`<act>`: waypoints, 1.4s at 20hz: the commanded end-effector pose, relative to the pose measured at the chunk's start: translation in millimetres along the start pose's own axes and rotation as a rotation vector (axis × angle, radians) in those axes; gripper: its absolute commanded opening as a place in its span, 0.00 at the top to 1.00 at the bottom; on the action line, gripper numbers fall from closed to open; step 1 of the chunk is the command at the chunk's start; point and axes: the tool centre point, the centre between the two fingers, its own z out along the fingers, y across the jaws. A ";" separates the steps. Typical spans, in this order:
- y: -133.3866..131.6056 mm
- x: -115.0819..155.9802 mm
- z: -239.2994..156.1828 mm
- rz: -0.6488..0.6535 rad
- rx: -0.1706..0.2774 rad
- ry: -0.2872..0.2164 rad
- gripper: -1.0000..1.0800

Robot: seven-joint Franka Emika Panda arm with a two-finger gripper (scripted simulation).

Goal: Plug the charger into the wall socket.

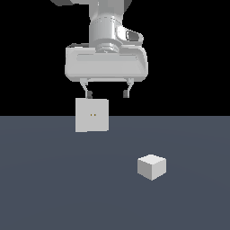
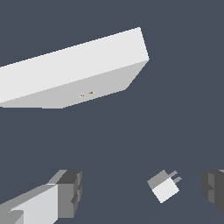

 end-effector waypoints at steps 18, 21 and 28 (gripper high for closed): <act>29.2 -17.1 23.6 0.258 -0.003 0.023 0.04; 38.9 -25.2 32.5 0.354 -0.004 0.032 0.04; 58.3 -48.0 54.2 0.584 -0.007 0.052 0.04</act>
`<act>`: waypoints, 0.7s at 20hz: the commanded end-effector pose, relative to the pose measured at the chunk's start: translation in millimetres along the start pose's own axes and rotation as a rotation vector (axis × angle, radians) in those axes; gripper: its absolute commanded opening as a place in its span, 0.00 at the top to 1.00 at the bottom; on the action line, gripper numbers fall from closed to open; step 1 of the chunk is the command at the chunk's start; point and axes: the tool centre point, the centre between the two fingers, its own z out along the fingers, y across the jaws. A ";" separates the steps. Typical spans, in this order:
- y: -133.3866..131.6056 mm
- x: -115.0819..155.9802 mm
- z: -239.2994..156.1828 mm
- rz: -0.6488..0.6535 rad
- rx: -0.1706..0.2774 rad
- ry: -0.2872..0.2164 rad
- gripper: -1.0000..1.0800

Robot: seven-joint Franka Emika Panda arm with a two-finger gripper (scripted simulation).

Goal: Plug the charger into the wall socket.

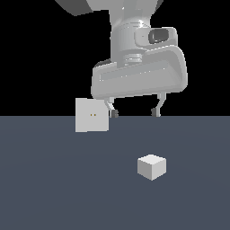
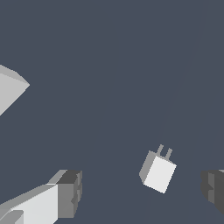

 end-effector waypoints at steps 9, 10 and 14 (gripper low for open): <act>33.0 -21.4 27.9 0.300 -0.004 0.027 0.04; 34.8 -23.2 29.8 0.320 -0.004 0.029 0.04; 40.5 -29.1 35.9 0.383 -0.005 0.034 0.04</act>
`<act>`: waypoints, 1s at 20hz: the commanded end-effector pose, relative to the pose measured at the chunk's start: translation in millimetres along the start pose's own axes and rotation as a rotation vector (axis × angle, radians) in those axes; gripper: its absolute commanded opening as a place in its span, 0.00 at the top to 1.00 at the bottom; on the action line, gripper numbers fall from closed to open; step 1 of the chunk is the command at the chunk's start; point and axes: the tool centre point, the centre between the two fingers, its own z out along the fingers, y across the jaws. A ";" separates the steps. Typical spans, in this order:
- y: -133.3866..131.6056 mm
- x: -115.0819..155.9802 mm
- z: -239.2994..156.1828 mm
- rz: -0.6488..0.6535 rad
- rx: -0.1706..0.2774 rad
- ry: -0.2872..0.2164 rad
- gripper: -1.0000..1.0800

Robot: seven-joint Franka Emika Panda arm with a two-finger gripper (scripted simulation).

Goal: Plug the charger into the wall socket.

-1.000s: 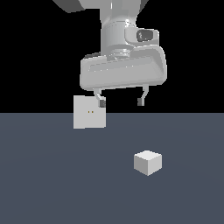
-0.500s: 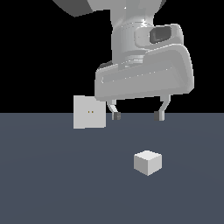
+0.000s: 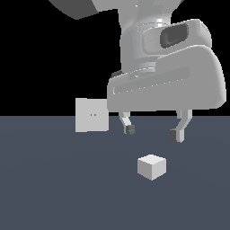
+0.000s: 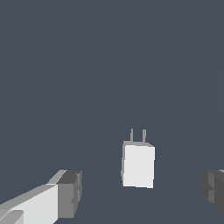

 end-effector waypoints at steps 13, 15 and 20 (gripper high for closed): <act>7.8 -5.2 11.5 0.070 -0.001 0.006 0.04; 7.9 -5.9 17.3 0.070 -0.001 0.006 0.04; 8.0 -8.3 40.0 0.073 -0.001 0.006 0.04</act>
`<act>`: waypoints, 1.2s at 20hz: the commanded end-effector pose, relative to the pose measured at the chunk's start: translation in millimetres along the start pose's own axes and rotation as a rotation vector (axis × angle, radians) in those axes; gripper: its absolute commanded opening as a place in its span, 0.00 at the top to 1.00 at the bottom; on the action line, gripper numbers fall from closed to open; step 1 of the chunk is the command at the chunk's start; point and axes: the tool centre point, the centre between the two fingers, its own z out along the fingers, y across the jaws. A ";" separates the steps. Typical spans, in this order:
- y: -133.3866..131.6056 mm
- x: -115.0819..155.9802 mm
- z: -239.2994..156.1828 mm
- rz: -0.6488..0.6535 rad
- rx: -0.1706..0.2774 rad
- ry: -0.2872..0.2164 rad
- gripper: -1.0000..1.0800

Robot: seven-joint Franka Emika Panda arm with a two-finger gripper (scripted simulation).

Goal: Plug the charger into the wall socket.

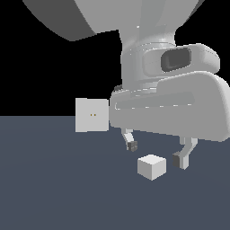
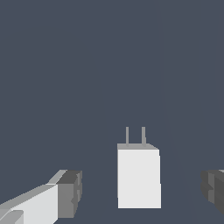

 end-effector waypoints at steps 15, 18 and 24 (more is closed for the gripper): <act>0.0 -2.4 24.8 0.002 0.000 0.000 1.00; 0.0 -2.4 24.8 0.002 0.000 0.000 1.00; -2.6 -1.1 22.9 -0.021 0.002 0.000 1.00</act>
